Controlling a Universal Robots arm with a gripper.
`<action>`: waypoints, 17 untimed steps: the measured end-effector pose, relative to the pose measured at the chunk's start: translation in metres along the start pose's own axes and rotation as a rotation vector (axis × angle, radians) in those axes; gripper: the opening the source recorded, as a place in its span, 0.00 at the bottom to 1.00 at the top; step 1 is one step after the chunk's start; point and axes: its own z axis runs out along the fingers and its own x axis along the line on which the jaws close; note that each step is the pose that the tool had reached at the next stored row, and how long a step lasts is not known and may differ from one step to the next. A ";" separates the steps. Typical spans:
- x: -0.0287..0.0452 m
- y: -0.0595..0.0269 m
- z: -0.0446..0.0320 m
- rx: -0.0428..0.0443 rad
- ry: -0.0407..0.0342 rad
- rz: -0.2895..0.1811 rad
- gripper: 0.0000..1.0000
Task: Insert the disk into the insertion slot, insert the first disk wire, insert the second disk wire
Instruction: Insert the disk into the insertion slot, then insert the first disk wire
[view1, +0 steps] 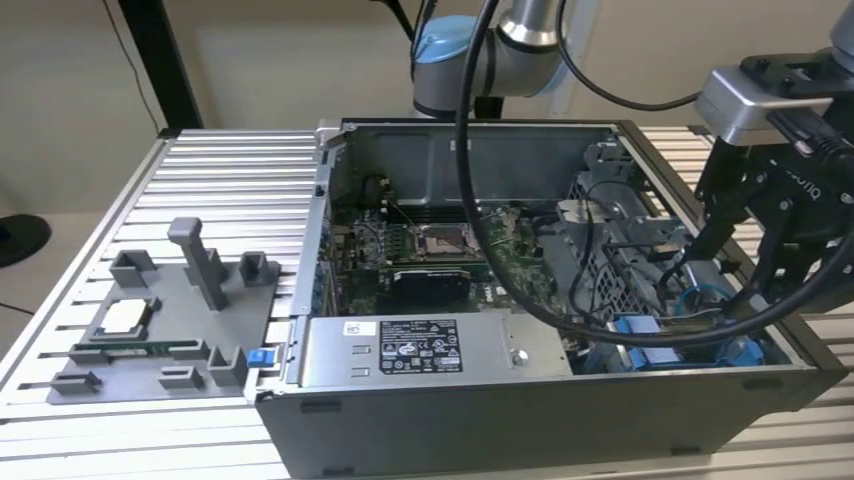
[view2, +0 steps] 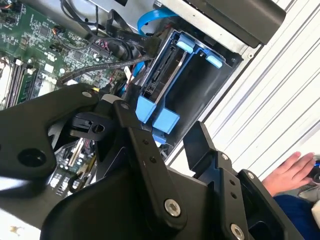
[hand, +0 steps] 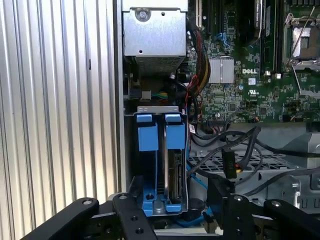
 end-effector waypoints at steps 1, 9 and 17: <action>-0.0001 0.0000 -0.0009 0.0000 0.0000 0.000 1.00; -0.0013 0.0004 -0.0026 0.0006 0.0002 0.000 1.00; -0.0015 0.0019 -0.0026 0.0004 0.0002 0.000 1.00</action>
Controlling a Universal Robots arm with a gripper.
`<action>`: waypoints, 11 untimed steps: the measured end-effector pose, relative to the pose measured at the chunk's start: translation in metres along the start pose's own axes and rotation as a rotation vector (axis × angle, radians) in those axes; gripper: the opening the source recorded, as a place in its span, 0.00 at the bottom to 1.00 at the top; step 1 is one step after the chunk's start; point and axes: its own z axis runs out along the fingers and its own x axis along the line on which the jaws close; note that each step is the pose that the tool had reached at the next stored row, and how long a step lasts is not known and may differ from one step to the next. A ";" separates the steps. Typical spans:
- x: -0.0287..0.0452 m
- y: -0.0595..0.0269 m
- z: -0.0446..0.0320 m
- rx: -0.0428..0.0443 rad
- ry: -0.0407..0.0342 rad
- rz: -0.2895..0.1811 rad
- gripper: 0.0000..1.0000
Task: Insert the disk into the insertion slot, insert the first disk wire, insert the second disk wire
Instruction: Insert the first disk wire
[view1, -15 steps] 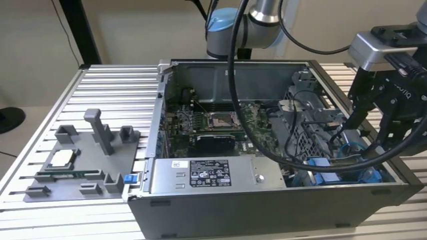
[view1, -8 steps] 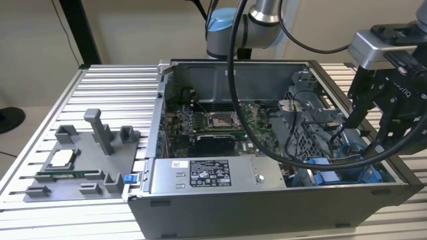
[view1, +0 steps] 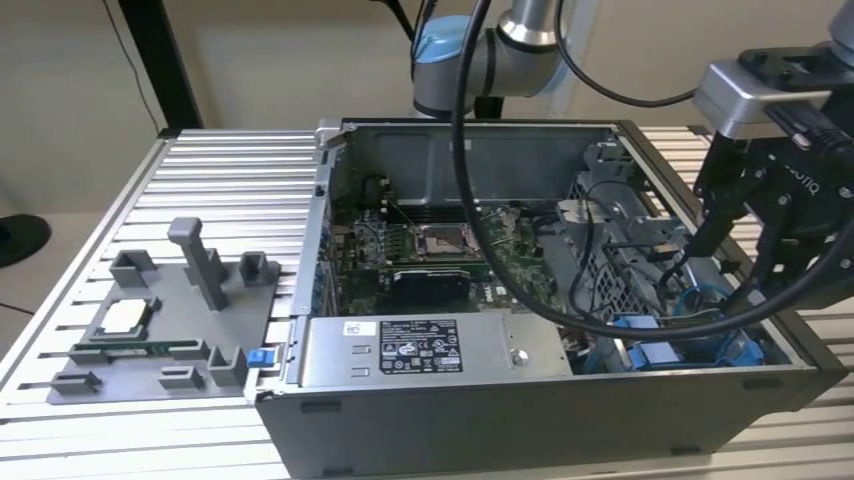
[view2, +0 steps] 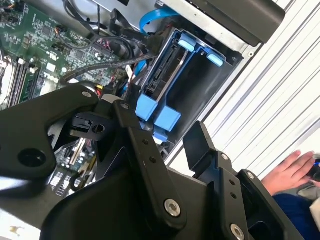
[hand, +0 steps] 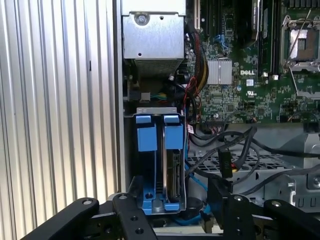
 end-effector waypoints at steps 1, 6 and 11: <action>-0.0001 0.0003 0.0000 -0.0001 0.0000 0.000 1.00; -0.0011 0.0032 -0.0003 -0.0003 0.0000 0.000 1.00; -0.0020 0.0084 -0.0003 -0.0003 0.0000 0.000 1.00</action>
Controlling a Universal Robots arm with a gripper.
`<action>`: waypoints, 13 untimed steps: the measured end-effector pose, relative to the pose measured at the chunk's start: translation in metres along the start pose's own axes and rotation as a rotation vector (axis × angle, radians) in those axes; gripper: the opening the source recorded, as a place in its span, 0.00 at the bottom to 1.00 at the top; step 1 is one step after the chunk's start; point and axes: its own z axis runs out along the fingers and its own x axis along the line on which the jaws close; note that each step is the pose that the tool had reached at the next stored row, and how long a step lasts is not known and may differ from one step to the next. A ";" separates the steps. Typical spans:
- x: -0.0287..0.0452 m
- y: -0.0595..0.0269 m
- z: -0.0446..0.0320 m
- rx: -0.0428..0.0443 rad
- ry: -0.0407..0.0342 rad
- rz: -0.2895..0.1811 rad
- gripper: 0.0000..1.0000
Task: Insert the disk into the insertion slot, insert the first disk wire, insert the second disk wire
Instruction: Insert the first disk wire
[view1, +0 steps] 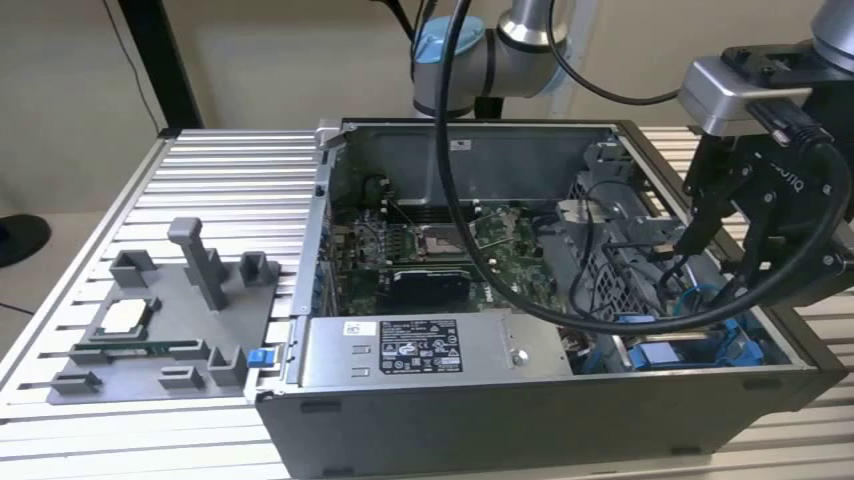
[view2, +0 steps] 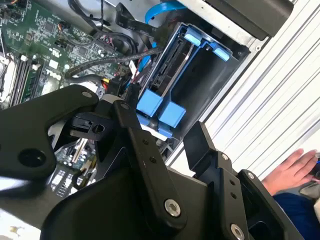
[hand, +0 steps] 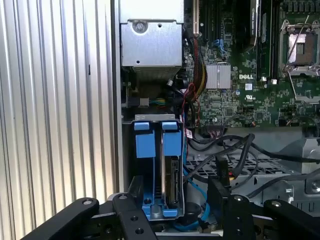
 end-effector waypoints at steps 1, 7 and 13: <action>-0.0002 0.0011 0.0000 0.0000 0.0000 0.000 1.00; -0.0012 0.0070 0.0000 0.0000 0.0000 0.000 1.00; -0.0013 0.0109 0.0000 0.0000 0.0001 0.000 1.00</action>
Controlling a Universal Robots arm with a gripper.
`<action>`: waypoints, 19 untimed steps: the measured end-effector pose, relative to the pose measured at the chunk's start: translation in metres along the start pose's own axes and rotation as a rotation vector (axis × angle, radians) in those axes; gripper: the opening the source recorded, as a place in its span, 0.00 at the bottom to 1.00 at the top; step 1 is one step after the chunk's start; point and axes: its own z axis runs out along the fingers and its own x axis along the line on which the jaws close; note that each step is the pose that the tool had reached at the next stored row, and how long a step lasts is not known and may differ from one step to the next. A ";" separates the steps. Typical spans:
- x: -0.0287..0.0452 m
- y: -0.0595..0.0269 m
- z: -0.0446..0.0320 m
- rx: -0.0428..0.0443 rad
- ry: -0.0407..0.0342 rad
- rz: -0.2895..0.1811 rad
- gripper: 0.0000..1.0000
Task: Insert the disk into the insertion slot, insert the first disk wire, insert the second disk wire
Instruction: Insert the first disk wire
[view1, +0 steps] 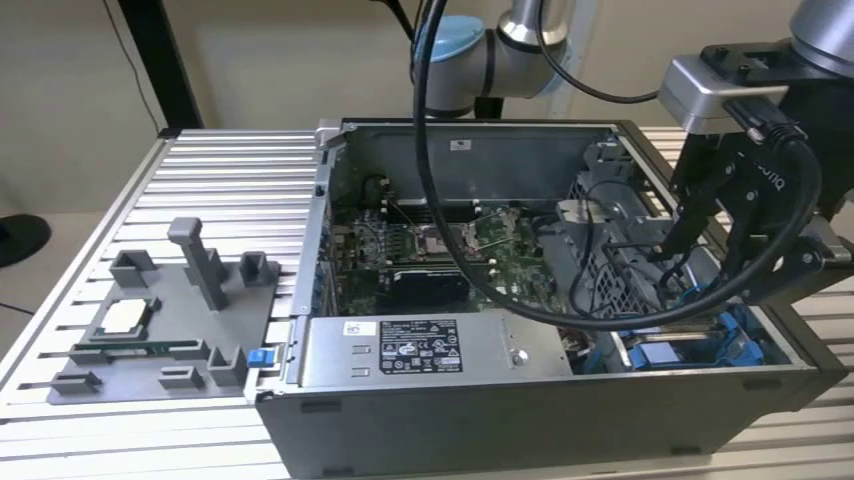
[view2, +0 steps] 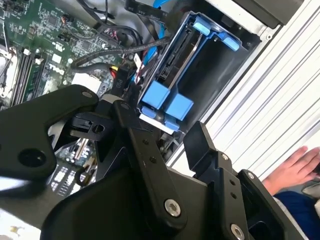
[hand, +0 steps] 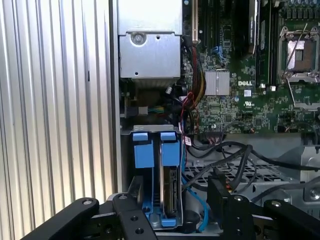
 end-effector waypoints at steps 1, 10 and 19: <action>0.0000 0.0004 0.0001 0.0000 -0.0001 0.000 1.00; -0.0002 0.0051 0.0005 0.0000 -0.0006 0.000 1.00; -0.0001 0.0050 0.0024 -0.0003 -0.0065 0.000 1.00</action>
